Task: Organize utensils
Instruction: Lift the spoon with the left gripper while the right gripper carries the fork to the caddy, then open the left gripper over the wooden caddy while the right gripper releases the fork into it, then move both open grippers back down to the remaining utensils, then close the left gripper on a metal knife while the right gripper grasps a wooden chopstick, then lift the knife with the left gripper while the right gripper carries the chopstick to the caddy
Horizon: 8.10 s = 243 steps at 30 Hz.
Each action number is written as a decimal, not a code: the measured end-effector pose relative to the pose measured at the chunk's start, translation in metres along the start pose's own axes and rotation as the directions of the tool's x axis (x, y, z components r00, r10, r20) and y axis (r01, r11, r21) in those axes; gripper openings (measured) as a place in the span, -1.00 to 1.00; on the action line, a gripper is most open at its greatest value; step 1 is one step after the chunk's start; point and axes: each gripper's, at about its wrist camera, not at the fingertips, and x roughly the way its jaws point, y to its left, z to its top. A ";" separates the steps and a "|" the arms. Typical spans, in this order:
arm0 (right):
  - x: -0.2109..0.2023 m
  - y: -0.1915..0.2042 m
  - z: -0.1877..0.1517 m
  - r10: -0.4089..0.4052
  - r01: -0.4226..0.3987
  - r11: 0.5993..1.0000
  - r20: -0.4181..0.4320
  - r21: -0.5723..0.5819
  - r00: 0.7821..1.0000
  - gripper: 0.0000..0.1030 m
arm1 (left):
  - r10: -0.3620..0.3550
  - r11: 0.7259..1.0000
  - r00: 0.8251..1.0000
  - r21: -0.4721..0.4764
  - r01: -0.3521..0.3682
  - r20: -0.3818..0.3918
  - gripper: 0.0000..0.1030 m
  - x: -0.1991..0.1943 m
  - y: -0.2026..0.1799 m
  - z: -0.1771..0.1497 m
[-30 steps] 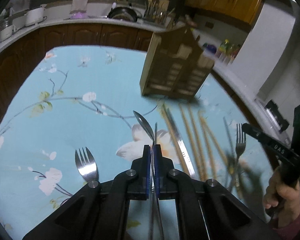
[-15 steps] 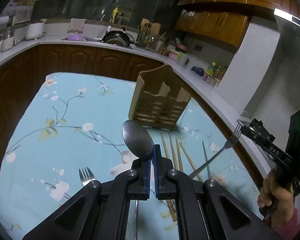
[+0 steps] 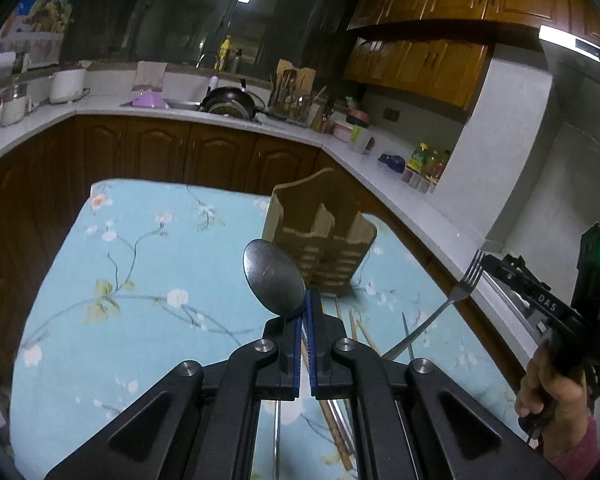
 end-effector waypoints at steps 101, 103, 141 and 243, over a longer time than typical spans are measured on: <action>0.011 -0.038 -0.104 0.001 0.032 0.973 -0.142 0.229 0.990 0.92 | 0.166 0.984 0.978 -0.035 -0.172 -0.130 0.66 0.042 0.006 -0.072; 0.012 -0.039 -0.107 -0.003 0.039 0.972 -0.150 0.232 0.989 0.92 | 0.166 0.985 0.976 -0.031 -0.172 -0.138 0.66 0.039 0.004 -0.074; 0.149 -0.023 -0.101 -0.014 0.038 0.998 -0.460 0.043 0.888 -0.43 | 0.135 0.987 0.894 0.133 -0.086 -0.428 -0.39 0.177 -0.006 -0.053; 0.133 -0.018 0.086 -0.027 0.001 0.984 0.146 0.179 0.989 -0.90 | 0.073 0.997 0.973 -0.009 -0.073 0.219 -0.95 0.208 -0.002 0.064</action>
